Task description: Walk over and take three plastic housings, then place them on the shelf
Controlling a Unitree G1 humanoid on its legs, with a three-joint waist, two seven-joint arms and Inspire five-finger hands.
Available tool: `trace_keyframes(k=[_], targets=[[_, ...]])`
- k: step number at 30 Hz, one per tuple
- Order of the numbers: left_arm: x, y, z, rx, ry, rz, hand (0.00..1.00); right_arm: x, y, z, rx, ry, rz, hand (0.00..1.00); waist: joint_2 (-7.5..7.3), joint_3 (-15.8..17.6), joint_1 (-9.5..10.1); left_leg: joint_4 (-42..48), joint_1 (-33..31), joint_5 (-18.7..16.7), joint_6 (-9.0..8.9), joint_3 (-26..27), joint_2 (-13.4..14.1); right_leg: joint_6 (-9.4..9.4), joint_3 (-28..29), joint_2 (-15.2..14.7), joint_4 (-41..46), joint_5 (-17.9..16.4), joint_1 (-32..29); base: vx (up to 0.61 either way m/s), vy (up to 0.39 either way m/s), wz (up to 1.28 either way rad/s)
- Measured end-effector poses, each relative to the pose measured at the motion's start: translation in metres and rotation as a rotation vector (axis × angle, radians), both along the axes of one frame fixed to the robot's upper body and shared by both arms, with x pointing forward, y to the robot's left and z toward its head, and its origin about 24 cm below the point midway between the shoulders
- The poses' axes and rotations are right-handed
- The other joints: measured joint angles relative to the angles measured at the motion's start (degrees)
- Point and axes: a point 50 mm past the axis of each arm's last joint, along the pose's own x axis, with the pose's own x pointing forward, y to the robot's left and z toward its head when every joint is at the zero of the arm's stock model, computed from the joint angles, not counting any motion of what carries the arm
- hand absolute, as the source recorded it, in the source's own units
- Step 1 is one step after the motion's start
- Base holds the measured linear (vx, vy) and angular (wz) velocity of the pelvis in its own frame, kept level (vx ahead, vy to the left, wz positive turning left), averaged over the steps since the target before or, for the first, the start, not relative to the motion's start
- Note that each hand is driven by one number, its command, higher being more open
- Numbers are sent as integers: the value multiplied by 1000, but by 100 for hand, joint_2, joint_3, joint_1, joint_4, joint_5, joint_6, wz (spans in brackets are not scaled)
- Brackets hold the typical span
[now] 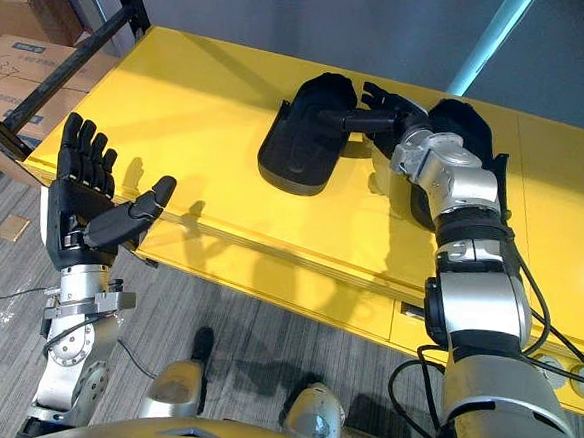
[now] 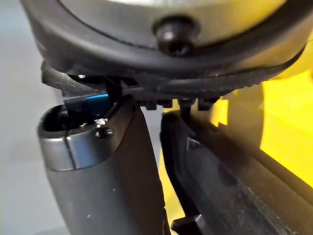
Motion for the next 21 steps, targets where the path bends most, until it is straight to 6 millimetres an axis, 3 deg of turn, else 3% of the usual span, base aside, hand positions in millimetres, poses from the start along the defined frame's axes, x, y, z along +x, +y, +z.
trace_keyframes(k=[4,7,9,12,16,21], targets=[[0,-1,1,23,-7,-31,100,0,4,14,32,-93,-5,100,-11,-7,-21,-46,30,-1,-5,66,28,20,42,50,-95,32,4,7,1,-7],[0,-3,6,34,-34,-56,100,-9,12,39,23,-275,-6,100,-17,-16,-49,-108,50,-3,-5,151,46,41,93,120,-281,150,22,49,22,-14],[-1,-4,11,37,-62,-65,100,-31,21,68,4,-516,-2,100,-28,-44,-79,-204,109,-17,11,321,50,75,202,188,-556,322,57,74,48,-27],[-1,-2,16,46,-96,-66,100,-67,24,78,-57,-735,-29,100,-158,-192,-182,-232,165,-78,39,516,34,123,328,244,-901,499,132,104,58,-24],[0,1,20,80,-112,-76,100,-120,14,42,-140,-830,-128,100,-412,-561,-498,-233,412,-269,39,919,34,185,645,344,-1347,695,327,87,32,-47],[-1,-5,28,66,-154,-102,100,-178,-6,-24,-189,-709,-318,100,-382,-853,-967,-237,655,-481,20,1537,55,216,1183,475,-1767,960,361,20,32,-62]])
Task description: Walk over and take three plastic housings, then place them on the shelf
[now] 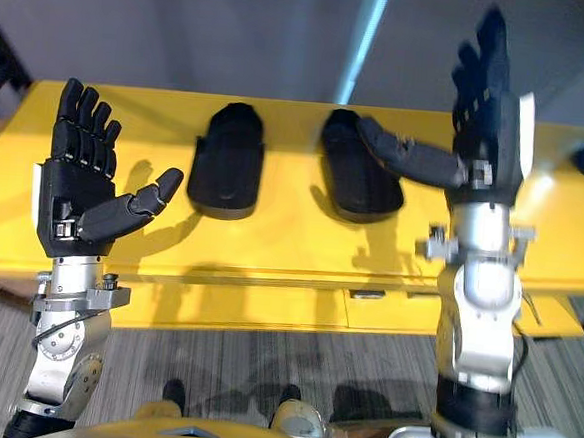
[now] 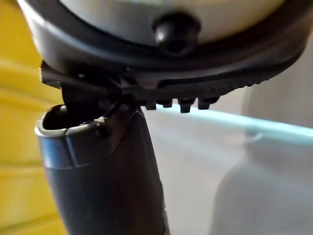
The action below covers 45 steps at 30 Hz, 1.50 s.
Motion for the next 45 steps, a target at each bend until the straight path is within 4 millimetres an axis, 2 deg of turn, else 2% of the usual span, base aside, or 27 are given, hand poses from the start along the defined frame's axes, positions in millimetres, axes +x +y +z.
trace_keyframes(k=[4,5,9,13,17,20,21,22,23,24,25,26,27,28,29,30,31,33,36,38,39,40,41,42,43,44,45], targets=[[-1,-6,3,-3,-20,-34,100,-34,-16,-42,39,150,-170,100,129,-126,-339,48,165,-169,-35,494,44,1,448,126,-273,175,-4,5,15,-64],[-1,-8,2,-13,-20,-43,100,-51,-21,-58,81,202,-230,100,181,-198,-428,60,195,-192,-61,678,77,-3,616,189,-314,215,-75,28,-8,-52],[0,-12,2,-38,-16,-40,100,-85,-26,-80,188,253,-346,100,280,-322,-693,119,360,-322,-146,1199,177,-27,1090,378,-445,350,-175,31,-13,-67],[1,-12,2,-77,-11,-2,100,-102,-20,-70,282,124,-344,100,312,-343,-954,331,427,-500,-191,1602,239,-38,1471,479,-544,470,-253,14,-9,-63],[6,-14,10,-122,-48,25,100,-108,-17,-64,350,31,-305,100,307,-350,-1078,458,395,-639,-179,1778,283,-24,1620,525,-690,548,-282,-31,-20,-24],[8,-14,14,-159,-68,50,100,-99,-13,-78,489,41,-233,100,357,-401,-1028,641,216,-723,-140,1716,302,-67,1739,554,-685,585,-447,-27,-22,-13],[8,-14,13,-182,-64,75,100,-89,-7,-89,533,81,-199,100,366,-400,-917,1018,57,-907,-20,1486,345,-81,1887,586,-680,624,-531,-15,-9,-68],[7,-11,12,-204,-54,111,100,-79,2,-104,574,141,-160,100,375,-383,-751,1540,-118,-1146,265,927,416,-102,2147,649,-677,651,-574,-17,-16,-89],[6,-9,10,-215,-43,131,100,-72,8,-111,595,174,-130,100,387,-373,-681,1832,-204,-1241,357,574,441,-111,2269,676,-675,659,-563,-13,2,-112],[1,-6,4,-231,-18,174,100,-63,22,-124,628,239,-71,100,448,-339,-550,2480,-368,-1397,564,-133,451,-184,2522,751,-611,614,-530,-9,23,-92],[-2,-4,2,-234,-7,197,100,-60,28,-130,640,269,-44,100,483,-304,-498,2822,-449,-1465,642,-496,435,-213,2649,788,-567,590,-510,-11,95,-132],[-14,0,-2,-246,15,229,100,-56,40,-137,650,314,0,100,611,-267,-318,3383,-582,-1763,708,-1349,297,-243,2986,885,-540,566,-509,-26,211,-133],[-21,1,-2,-236,20,241,100,-55,44,-138,649,325,13,100,758,-262,-213,3467,-548,-1893,762,-1796,185,-243,3165,1008,-475,566,-569,-58,276,-141],[-26,2,0,-229,12,247,100,-54,48,-138,655,328,24,100,805,-279,-153,3425,-500,-1956,714,-2057,102,-241,3296,1110,-337,541,-713,-64,242,-104],[-28,2,5,-230,-15,238,100,-52,51,-138,659,328,33,100,777,-264,-129,3374,-500,-1951,715,-2140,-33,-267,3419,1105,-110,480,-904,-85,180,-62],[-28,2,9,-228,-32,230,100,-52,52,-138,663,327,32,100,710,-222,-146,3336,-499,-1958,706,-2127,-79,-249,3430,1080,13,434,-989,-101,156,-27],[-28,0,14,-217,-63,206,100,-52,53,-138,676,328,17,100,567,-134,-181,3282,-469,-1984,663,-2087,-151,-196,3436,1043,284,321,-1130,-116,153,-1],[-27,-4,16,-205,-83,170,100,-60,52,-142,718,341,-25,100,457,-105,-244,3237,-410,-2261,415,-2029,-160,-90,3412,1154,964,219,-1500,-111,104,-20],[-27,-5,15,-216,-73,150,100,-72,57,-138,781,313,-39,100,436,-65,-187,3243,-117,-2723,491,-1782,-172,-56,3427,1316,1364,253,-1661,-168,73,-89],[-29,-7,12,-210,-60,127,100,-78,57,-134,796,272,-32,100,425,-30,-182,3252,86,-3094,533,-1515,-184,-87,3189,1364,1282,447,-1683,-300,54,-120],[-30,-7,10,-201,-48,124,100,-78,57,-131,812,246,-13,100,363,57,-142,3244,180,-3209,499,-1222,-222,-383,2890,1240,978,629,-1644,-422,54,-128],[-30,-6,8,-196,-34,128,100,-75,57,-130,820,230,7,100,362,134,-131,3212,203,-3141,501,-998,-218,-705,2316,969,856,434,-1666,-435,46,-145],[-31,-4,7,-191,-26,139,100,-72,58,-127,835,201,30,100,381,167,-100,3149,198,-3034,543,-739,-192,-814,1834,736,1076,325,-1844,-400,25,-126],[-31,1,6,-178,-27,159,100,-66,60,-123,846,158,61,100,368,163,-92,3102,151,-2908,556,-515,-170,-894,1422,536,1810,242,-2000,-350,-19,-106],[-29,6,8,-163,-36,178,100,-55,62,-121,862,122,89,100,353,155,-91,3026,124,-2757,550,-411,-135,-913,1172,331,2673,22,-1964,-332,-40,-66],[-27,7,8,-157,-42,181,100,-48,64,-122,859,114,97,100,353,155,-88,2997,114,-2687,532,-402,-102,-918,1060,208,3080,-152,-1884,-290,-84,-30],[-22,7,10,-147,-53,182,100,-32,69,-128,855,129,105,100,351,150,-60,2950,90,-2555,478,-405,-14,-913,917,-49,3757,-666,-1649,-216,-120,-12]])
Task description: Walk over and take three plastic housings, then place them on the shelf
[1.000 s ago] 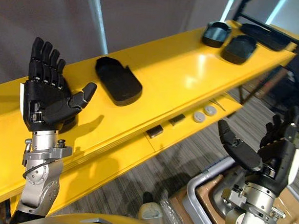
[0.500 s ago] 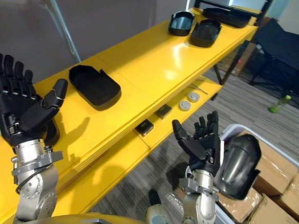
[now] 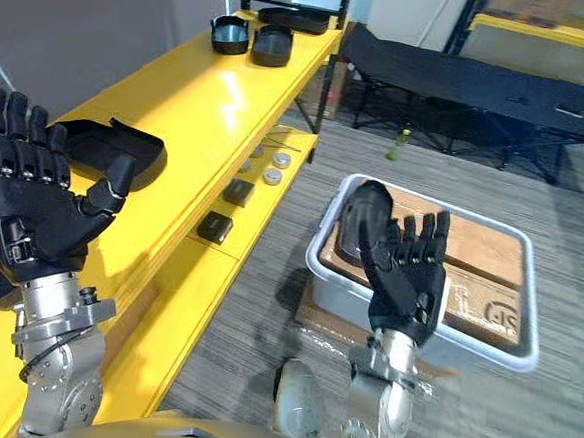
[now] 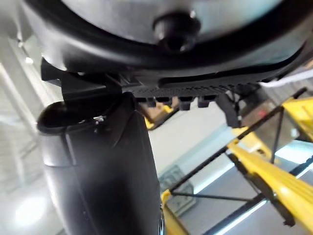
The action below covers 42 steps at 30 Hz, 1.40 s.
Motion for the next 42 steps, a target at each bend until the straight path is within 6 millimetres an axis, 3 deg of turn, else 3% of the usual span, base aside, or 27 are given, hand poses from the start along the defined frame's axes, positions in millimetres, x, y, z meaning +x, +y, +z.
trace_keyframes(k=[2,4,5,6,7,8,9,10,11,12,13,14,15,16,17,18,19,21,24,26,29,32,34,37,39,40,42], targets=[[8,0,4,-9,-19,-17,100,27,17,-16,-39,83,75,100,-17,-43,171,-10,-251,223,-202,-3,239,-5,-81,-588,358,-295,531,-209,-267,-19],[9,-1,5,-12,-27,-39,100,33,30,-21,-51,114,128,100,-12,-60,296,-10,-387,327,-361,0,405,8,-97,-888,67,-280,824,-91,-305,-23],[9,-1,5,5,-27,-51,100,36,47,-25,-110,155,202,100,-98,-113,409,3,-532,455,-596,1,618,48,-115,-1234,-620,-75,1207,-50,-336,-27],[9,-1,5,16,-25,-57,100,36,53,-27,-135,171,230,100,-117,-124,434,7,-581,508,-700,-5,724,168,-90,-1295,-966,91,1345,-58,-579,-28],[11,-2,1,16,-1,-69,100,35,59,-31,-209,215,268,100,11,-180,433,-127,-655,707,-898,-123,979,525,-215,-909,-1215,-88,1470,-43,-495,-23],[13,-6,-5,10,34,-94,100,34,58,-35,-252,257,282,100,140,-260,427,-408,-612,922,-909,-181,1170,618,-264,-679,-1190,-142,1375,-22,-588,-25],[14,-10,-7,9,53,-124,100,33,55,-39,-292,297,283,100,119,-275,366,-762,-433,1298,-960,-188,1288,957,-335,-562,-1124,-323,1364,5,-367,-26],[14,-10,-7,7,54,-128,100,32,51,-41,-302,312,282,100,88,-282,323,-862,-371,1424,-959,-169,1337,1190,-382,-513,-1096,-475,1352,-19,-547,-37],[15,-10,-7,-22,49,-132,100,30,39,-43,-323,342,274,100,86,-308,238,-866,-371,1549,-904,-142,1519,1270,-564,-384,-1016,-853,1273,-23,-451,-37],[15,-10,-6,-31,48,-131,100,29,33,-43,-330,350,263,100,83,-308,215,-799,-430,1590,-843,-148,1585,1206,-635,-347,-963,-989,1242,-30,-535,-40],[15,-10,-8,-65,55,-133,100,25,17,-45,-343,378,227,100,94,-299,138,-531,-698,1738,-626,-245,1702,1041,-720,-232,-912,-1157,1119,-13,-356,-21],[15,-11,-10,-89,63,-137,100,22,10,-47,-344,398,206,100,96,-291,87,-362,-866,1866,-441,-329,1752,990,-741,-167,-935,-1185,1080,-27,-413,-12],[15,-12,-13,-129,80,-154,100,13,-3,-53,-334,443,162,100,11,-196,8,42,-1199,2200,-88,-492,1808,909,-801,-106,-1042,-1226,1129,-31,-347,-9],[13,-12,-18,-139,96,-169,100,0,-17,-56,-331,476,109,100,-87,-99,-39,259,-1363,1999,-302,-670,1751,783,-810,-110,-1186,-1294,1225,-33,-276,-19],[11,-15,-21,-134,113,-184,100,-9,-30,-57,-337,500,62,100,-75,-72,-44,189,-1357,1685,-463,-763,1561,731,-812,-87,-1235,-1322,1232,-32,-150,-27],[10,-18,-25,-132,131,-203,100,-15,-41,-57,-339,519,14,100,-69,-60,-64,50,-1358,1536,-442,-858,1324,704,-808,-85,-1249,-1337,1230,-28,-52,-29],[8,-22,-30,-121,154,-228,100,-20,-52,-57,-343,545,-37,100,-47,-71,-94,-184,-1319,1371,-303,-844,1029,703,-798,-75,-1278,-1337,1236,-13,-50,-17],[8,-26,-33,-80,173,-249,100,-19,-62,-53,-361,550,-74,100,-7,-103,-77,-584,-1128,1412,-320,-1078,878,718,-770,-94,-1347,-1329,1205,-4,-17,-6],[7,-25,-37,-35,204,-271,100,-2,-66,-47,-387,529,-94,100,19,-115,-33,-801,-1131,1470,-398,-1147,744,837,-749,-112,-1578,-1106,1184,-47,98,-1],[8,-24,-49,36,280,-275,100,21,-69,-46,-382,532,-118,100,30,-122,135,-804,-1111,1457,-436,-1305,647,936,-682,-118,-1998,-772,1321,-44,215,-21],[11,-24,-79,191,475,-350,100,63,-81,-35,-404,534,-166,100,42,-77,458,-987,-1055,1305,-853,-1248,390,1196,-456,-305,-2504,-297,1262,-97,286,-33],[6,-17,-119,318,697,-392,100,93,-78,-17,-385,483,-173,100,-141,99,586,-766,-1344,1148,-687,-1117,95,1306,-363,-542,-3244,265,1269,-144,268,-30],[7,-15,-129,380,756,-408,100,111,-89,6,-404,431,-192,100,-210,369,605,-551,-1687,1120,-604,-1132,-29,1250,-440,-625,-3696,660,1247,-138,177,-5],[20,-18,-123,399,724,-414,100,140,-122,61,-474,353,-272,100,-163,876,809,-81,-2355,1132,-467,-1129,-110,1284,-748,-672,-4083,1278,950,-152,135,-11],[29,-20,-118,390,697,-401,100,150,-139,90,-461,314,-309,100,-98,1151,913,131,-2607,1147,-427,-1191,-143,1295,-826,-677,-4195,1513,838,-145,117,0],[32,-20,-116,371,686,-395,100,155,-145,100,-433,303,-316,100,-75,1203,953,255,-2767,1121,-389,-1268,-172,1318,-837,-679,-4228,1571,771,-115,95,2],[35,-20,-117,352,680,-391,100,158,-151,102,-416,328,-317,100,-63,1219,1057,451,-2972,1063,-356,-1374,-190,1335,-890,-675,-4226,1581,698,-63,68,10]])
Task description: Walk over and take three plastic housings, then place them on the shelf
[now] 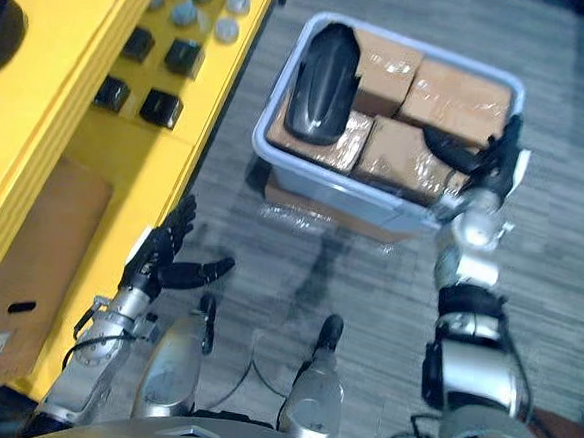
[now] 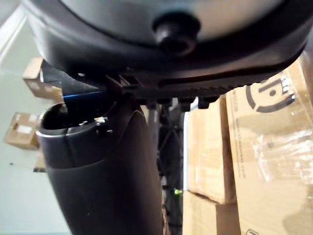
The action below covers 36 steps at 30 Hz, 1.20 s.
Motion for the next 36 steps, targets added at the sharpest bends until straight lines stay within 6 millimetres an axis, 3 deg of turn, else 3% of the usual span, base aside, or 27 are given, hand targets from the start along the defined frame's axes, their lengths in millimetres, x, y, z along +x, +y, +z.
trace_keyframes(k=[4,7,11,14,20,23,25,27,28,33,36], targets=[[-4,0,-21,-30,81,34,100,9,-6,8,52,23,-8,100,125,197,253,480,-343,-241,33,-163,-1,29,-121,37,2,18,-52,-81,66,5],[-12,0,-47,-30,192,93,100,18,-1,36,23,-24,16,100,164,344,414,805,-705,-352,88,-197,0,26,-142,54,-29,144,-254,-124,102,-4],[-17,-5,-59,-7,243,94,100,23,0,74,-39,-93,21,100,175,465,576,990,-1015,-364,139,-230,-20,40,-239,63,-179,330,-373,-80,71,2],[-20,-8,-62,-6,254,94,100,29,9,89,-82,-90,46,100,172,484,647,1041,-1074,-356,156,-244,-21,47,-389,66,-199,366,-373,-37,31,3],[-16,-8,-64,-54,250,122,100,32,8,91,-96,3,25,100,176,503,770,1060,-1180,-344,165,-307,-27,52,-492,77,-199,369,-421,-32,6,4],[-17,-5,-69,-59,272,152,100,30,-2,81,-76,142,-20,100,192,521,860,1050,-1202,-338,162,-307,-26,56,-523,76,-198,367,-446,-48,4,1],[-16,-7,-69,-73,271,163,100,26,-11,77,-78,214,-56,100,267,565,925,1050,-1215,-332,163,-313,-25,57,-540,76,-174,366,-461,-45,4,0],[-14,-7,-70,-108,276,186,100,25,-14,90,-147,243,-75,100,348,603,928,1049,-1265,-307,163,-317,-22,59,-561,72,-111,364,-539,-53,5,-2],[-14,-6,-73,-135,291,205,100,25,-14,97,-188,278,-89,0,357,607,940,1040,-1303,-290,159,-319,-20,61,-563,71,-110,363,-584,-55,2,0],[-17,-2,-79,-234,336,271,100,22,-20,98,-314,427,-127,0,371,606,1011,945,-1370,-199,137,-401,-30,79,-718,72,-90,345,-630,-52,-14,8],[-16,-3,-79,-251,336,267,100,5,-45,102,-408,540,-229,0,422,626,1176,883,-1422,-159,131,-480,-59,112,-833,60,-44,303,-642,-66,-12,17]])
